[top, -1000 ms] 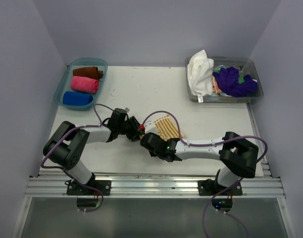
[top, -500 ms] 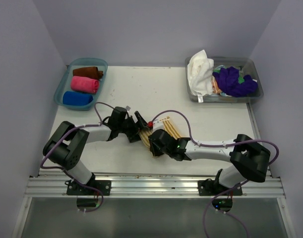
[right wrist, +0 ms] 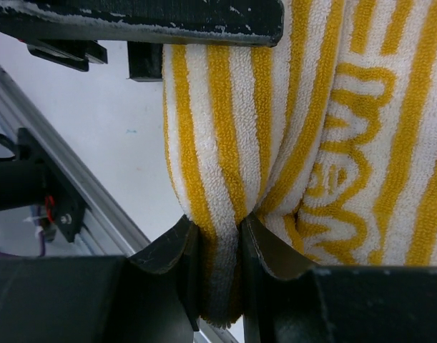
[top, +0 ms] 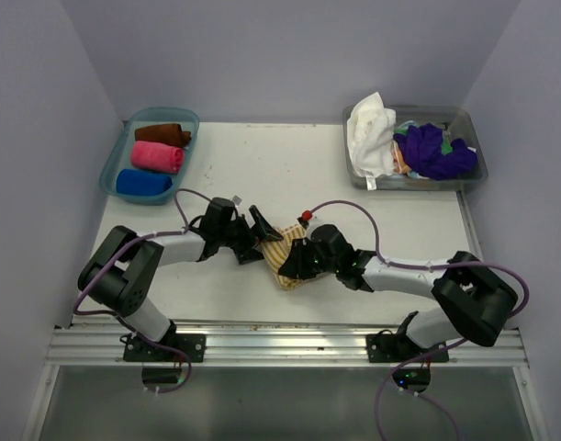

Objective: Roll the towels
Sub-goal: Roll the towel

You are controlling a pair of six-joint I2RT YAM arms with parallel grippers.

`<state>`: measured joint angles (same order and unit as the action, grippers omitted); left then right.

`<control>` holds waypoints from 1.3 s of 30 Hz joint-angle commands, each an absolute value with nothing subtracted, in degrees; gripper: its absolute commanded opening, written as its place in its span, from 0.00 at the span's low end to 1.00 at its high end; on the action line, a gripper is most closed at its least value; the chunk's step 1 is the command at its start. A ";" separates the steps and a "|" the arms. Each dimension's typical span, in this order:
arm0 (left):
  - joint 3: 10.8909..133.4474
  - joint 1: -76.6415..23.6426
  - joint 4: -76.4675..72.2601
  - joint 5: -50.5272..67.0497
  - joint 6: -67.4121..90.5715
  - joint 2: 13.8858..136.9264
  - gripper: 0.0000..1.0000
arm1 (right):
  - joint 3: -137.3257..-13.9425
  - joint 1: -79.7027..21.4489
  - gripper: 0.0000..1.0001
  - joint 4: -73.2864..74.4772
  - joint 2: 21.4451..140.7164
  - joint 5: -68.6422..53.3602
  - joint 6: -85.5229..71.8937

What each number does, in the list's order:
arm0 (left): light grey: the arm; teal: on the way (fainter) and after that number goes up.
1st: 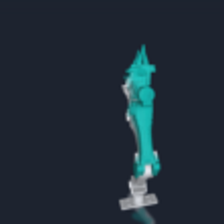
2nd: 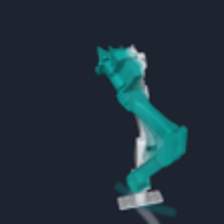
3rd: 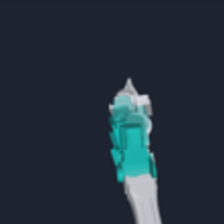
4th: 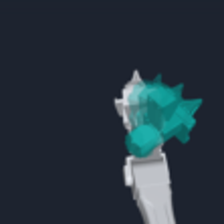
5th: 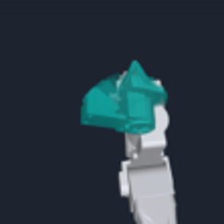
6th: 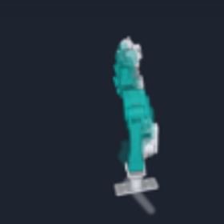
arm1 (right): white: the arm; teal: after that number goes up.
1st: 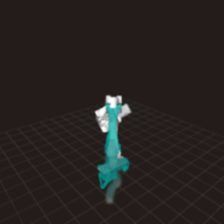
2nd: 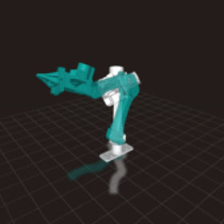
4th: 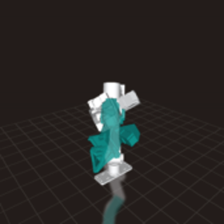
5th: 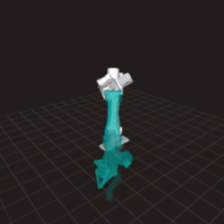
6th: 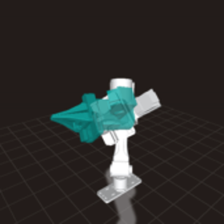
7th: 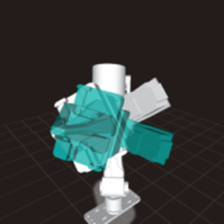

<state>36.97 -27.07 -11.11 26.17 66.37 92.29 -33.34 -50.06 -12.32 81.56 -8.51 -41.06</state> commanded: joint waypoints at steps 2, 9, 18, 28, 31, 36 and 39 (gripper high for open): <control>37.00 -27.60 -12.74 25.66 65.30 92.02 0.98 | -30.33 -47.82 0.00 -22.30 82.26 -19.14 -47.45; 37.18 -27.77 -13.18 25.40 65.48 92.29 0.90 | -24.18 -43.78 0.00 -41.43 87.71 -26.53 -59.66; 36.91 -27.86 -13.01 25.31 65.65 92.72 0.81 | -16.09 -40.70 0.00 -81.00 106.24 -30.32 -79.70; 39.20 -28.21 -9.41 24.52 65.83 94.22 0.49 | -13.98 -40.52 0.24 -86.05 111.19 -28.92 -81.66; 40.34 -28.21 -6.17 24.00 65.48 94.04 0.45 | -13.27 -40.52 0.56 -74.42 106.11 -26.81 -78.07; 43.85 -28.39 2.00 21.98 63.46 94.39 0.43 | -15.37 -43.15 0.74 -45.15 89.86 -21.46 -67.78; 44.38 -28.48 4.22 21.36 63.02 94.39 0.44 | -23.18 -48.59 0.80 -14.75 75.18 -9.27 -55.25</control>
<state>42.35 -28.32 -1.02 24.47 65.08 93.89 -17.56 -44.25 -47.79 85.17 -19.42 -69.19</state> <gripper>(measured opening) 0.471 0.787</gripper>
